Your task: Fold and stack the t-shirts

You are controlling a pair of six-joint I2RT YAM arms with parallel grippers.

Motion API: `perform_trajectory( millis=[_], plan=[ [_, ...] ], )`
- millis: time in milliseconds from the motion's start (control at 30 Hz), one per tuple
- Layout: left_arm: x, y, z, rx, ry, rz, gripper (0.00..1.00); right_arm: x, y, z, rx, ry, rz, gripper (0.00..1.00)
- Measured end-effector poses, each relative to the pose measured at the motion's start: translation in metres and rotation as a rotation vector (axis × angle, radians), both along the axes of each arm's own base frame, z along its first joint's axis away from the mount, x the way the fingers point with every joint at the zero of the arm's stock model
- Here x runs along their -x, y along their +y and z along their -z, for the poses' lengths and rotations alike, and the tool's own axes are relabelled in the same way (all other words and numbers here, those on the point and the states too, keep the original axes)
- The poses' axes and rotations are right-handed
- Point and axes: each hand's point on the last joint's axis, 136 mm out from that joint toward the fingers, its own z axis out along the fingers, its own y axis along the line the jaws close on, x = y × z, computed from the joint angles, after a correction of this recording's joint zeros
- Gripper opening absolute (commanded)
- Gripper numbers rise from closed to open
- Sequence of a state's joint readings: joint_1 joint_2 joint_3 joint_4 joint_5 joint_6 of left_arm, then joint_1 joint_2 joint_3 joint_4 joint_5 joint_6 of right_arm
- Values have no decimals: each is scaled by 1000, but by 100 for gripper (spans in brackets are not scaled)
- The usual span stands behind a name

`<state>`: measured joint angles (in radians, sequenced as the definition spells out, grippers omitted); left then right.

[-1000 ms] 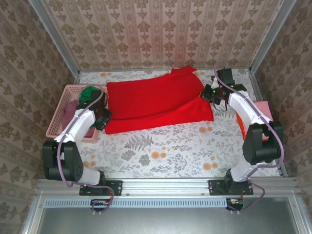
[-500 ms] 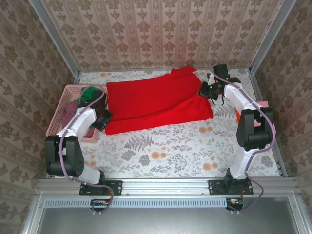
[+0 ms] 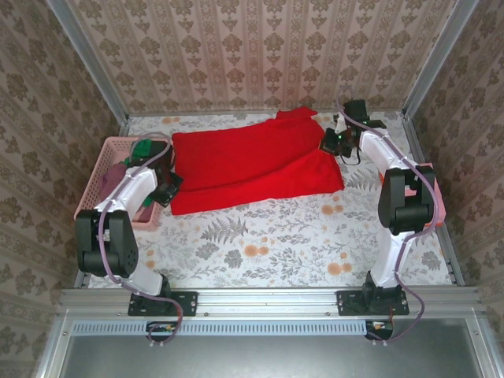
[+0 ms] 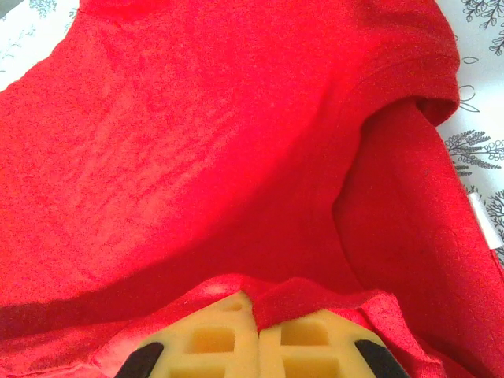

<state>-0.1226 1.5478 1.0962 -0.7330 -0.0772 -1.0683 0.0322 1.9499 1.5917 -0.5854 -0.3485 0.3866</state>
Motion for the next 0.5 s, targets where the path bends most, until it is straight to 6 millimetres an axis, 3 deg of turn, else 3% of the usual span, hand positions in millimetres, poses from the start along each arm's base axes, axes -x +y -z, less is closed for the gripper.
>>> perform_trajectory(
  millis=[233,500],
  plan=[
    [-17,-2,-14,-1,-41,17,0,-2,-4,-2,0,-4,9,0],
    [-24,-4,-5,-4,-16,29,0,-11,-6,0,0,-9,13,0]
  ],
)
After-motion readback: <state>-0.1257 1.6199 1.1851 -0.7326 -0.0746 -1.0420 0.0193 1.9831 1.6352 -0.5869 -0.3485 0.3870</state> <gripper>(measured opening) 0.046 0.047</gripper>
